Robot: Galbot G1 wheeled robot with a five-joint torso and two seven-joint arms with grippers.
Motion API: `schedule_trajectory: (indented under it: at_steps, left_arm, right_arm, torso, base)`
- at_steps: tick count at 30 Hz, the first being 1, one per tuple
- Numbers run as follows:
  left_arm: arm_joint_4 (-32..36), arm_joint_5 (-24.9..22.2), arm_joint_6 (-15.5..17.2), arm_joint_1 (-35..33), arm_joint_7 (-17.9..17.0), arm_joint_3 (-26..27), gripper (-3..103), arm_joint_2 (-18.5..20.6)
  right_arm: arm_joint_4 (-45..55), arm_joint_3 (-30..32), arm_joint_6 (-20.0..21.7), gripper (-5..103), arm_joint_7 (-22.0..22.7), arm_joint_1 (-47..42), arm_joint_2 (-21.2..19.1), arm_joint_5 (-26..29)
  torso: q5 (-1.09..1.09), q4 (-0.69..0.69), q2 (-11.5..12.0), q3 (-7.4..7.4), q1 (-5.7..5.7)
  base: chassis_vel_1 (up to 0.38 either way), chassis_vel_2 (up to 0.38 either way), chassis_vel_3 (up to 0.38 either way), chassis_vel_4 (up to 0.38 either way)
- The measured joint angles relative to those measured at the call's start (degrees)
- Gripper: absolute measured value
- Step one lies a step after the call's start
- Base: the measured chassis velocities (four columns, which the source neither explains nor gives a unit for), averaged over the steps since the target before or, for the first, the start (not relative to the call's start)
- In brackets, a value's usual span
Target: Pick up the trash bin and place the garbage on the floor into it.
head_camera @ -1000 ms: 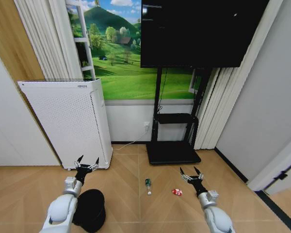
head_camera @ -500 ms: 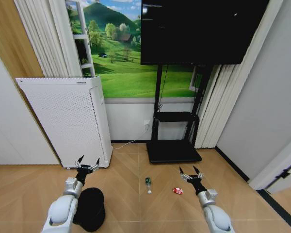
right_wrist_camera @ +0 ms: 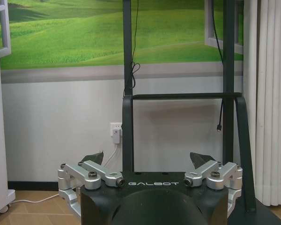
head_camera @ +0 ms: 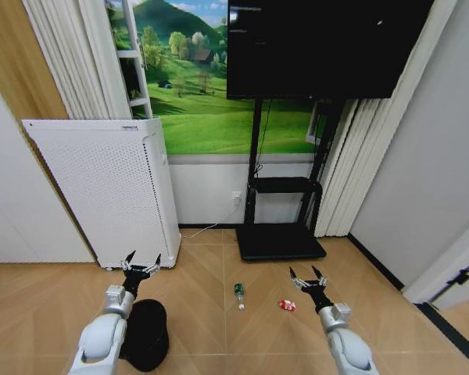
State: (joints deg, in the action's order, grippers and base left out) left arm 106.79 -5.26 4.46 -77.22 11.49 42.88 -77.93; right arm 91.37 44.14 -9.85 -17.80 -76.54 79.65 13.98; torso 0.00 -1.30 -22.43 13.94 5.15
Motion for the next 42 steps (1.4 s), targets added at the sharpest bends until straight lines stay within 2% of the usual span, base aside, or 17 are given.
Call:
schedule_trajectory:
  at_steps: [9,16,17,19,26,42]
  left_arm:
    - [0.4,-0.1,0.0,-0.3,0.3,0.0,100,0.1]
    - [0.6,-0.1,0.1,-0.4,0.4,-0.1,100,0.1]
    - [0.7,0.0,0.2,-0.4,0.4,-0.1,100,0.1]
    - [0.7,-0.5,0.5,-0.9,0.5,-0.1,100,0.2]
    - [0.7,-0.6,0.5,-1.0,0.7,-0.1,100,0.5]
    - [-0.3,-4.5,1.6,-0.4,1.4,0.8,100,3.7]
  right_arm:
    - [1.1,-1.0,0.4,100,-0.4,1.5,0.1,0.2]
    - [1.2,-1.3,0.6,100,-0.4,1.9,0.1,0.2]
    - [1.2,-1.4,0.7,100,-0.4,2.0,0.1,0.2]
    - [0.2,-1.8,0.7,100,-0.3,2.6,-0.2,0.1]
    - [-0.3,-2.3,0.7,100,-0.3,3.2,-0.4,0.1]
    - [-5.2,-2.6,-0.7,100,-0.9,5.6,-5.2,2.5]
  torso:
    - [0.0,0.0,2.2,-1.41,-0.8]
    - [0.0,0.0,3.0,-1.94,-1.06]
    - [0.0,0.0,3.3,-2.16,-1.17]
    - [0.0,0.0,5.5,-3.53,-1.94]
    - [0.0,0.0,6.8,-4.47,-2.35]
    - [0.0,0.0,10.7,-7.25,-3.44]
  base:
    - [0.0,0.0,0.0,0.0]
    - [0.0,0.0,0.0,0.0]
    - [0.0,0.0,0.0,0.0]
    - [0.0,0.0,0.0,0.0]
    - [0.0,0.0,0.0,0.0]
    - [0.0,0.0,0.0,0.0]
